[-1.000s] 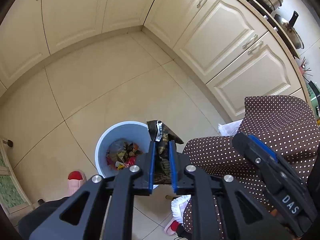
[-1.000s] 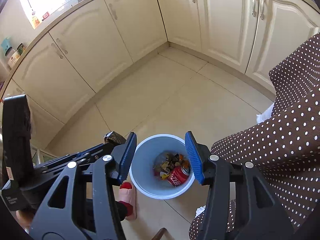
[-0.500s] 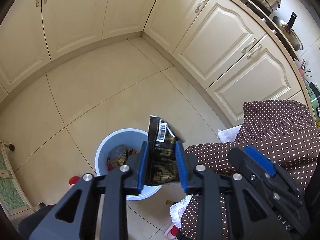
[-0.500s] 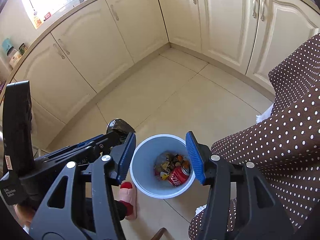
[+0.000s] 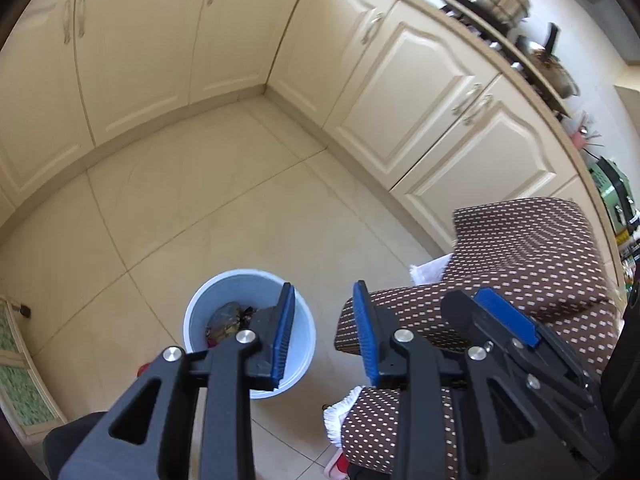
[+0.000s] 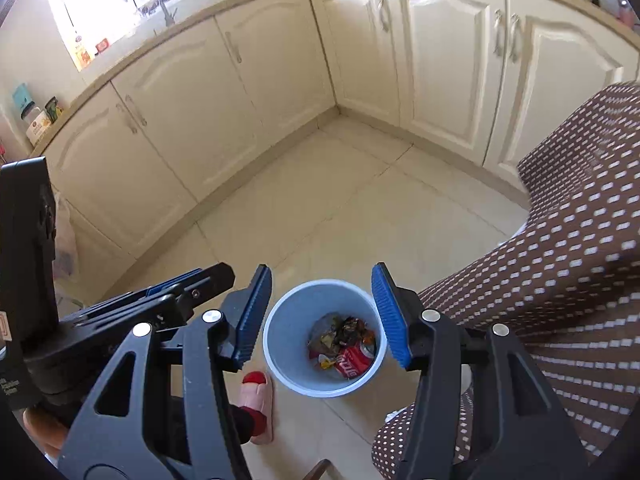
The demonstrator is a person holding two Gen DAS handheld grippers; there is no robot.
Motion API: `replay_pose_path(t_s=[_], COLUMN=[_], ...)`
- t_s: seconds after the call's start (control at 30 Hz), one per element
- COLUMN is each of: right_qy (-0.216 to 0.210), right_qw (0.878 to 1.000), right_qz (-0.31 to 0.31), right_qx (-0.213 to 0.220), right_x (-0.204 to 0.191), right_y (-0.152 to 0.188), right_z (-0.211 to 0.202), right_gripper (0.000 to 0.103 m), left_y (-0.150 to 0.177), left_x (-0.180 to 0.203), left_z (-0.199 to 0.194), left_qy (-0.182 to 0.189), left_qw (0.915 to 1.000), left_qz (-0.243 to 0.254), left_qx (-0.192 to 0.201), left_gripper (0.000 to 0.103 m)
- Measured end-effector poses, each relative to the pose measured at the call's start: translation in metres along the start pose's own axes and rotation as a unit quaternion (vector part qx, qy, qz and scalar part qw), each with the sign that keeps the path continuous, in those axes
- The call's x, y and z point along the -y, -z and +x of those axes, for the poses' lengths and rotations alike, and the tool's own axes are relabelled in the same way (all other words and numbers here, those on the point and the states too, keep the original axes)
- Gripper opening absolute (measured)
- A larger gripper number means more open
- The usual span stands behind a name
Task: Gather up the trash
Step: 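Move both tools back toward the green-white wrapper packets on the table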
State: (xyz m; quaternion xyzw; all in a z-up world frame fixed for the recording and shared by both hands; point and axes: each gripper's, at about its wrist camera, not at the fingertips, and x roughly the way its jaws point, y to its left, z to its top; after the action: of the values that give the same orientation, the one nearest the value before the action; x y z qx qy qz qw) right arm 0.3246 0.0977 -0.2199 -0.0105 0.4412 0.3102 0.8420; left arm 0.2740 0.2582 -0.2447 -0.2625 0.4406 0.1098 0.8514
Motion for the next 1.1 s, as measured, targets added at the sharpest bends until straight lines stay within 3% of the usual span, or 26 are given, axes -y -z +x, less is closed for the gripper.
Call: replay_pose_path(t_s=[0.3,0.57,0.8,1.1], right_qy=[0.034,0.120,0.192,0.225], right_qw=[0.995,0.976,0.956,0.940], right_qz=[0.017,0.063,0.134,0.200], right_qx=[0.096,0.171,0.175,0.158], right_x=[0.020,0.096,0.178,0.250], right_y=[-0.008,0.013,0.043,0.070], right_z=[-0.108,-0.223,-0.271,-0.280], right_gripper=[0.052,0.058,0.060,0.062], left_y=[0.007,0.036,0.069,0.079], left_x=[0.074,0.194,0.292,0.367], left_z=[-0.071,-0.098,-0.083,-0.043], left_qy=[0.046,0.111,0.142,0.145], left_qw=[0.9956,0.9774,0.9542,0.9387], left_qz=[0.062,0.173,0.263,0.313], left_qx=[0.052,0.048,0.017,-0.010], left_gripper=[0.035,0.042,0.044,0.044])
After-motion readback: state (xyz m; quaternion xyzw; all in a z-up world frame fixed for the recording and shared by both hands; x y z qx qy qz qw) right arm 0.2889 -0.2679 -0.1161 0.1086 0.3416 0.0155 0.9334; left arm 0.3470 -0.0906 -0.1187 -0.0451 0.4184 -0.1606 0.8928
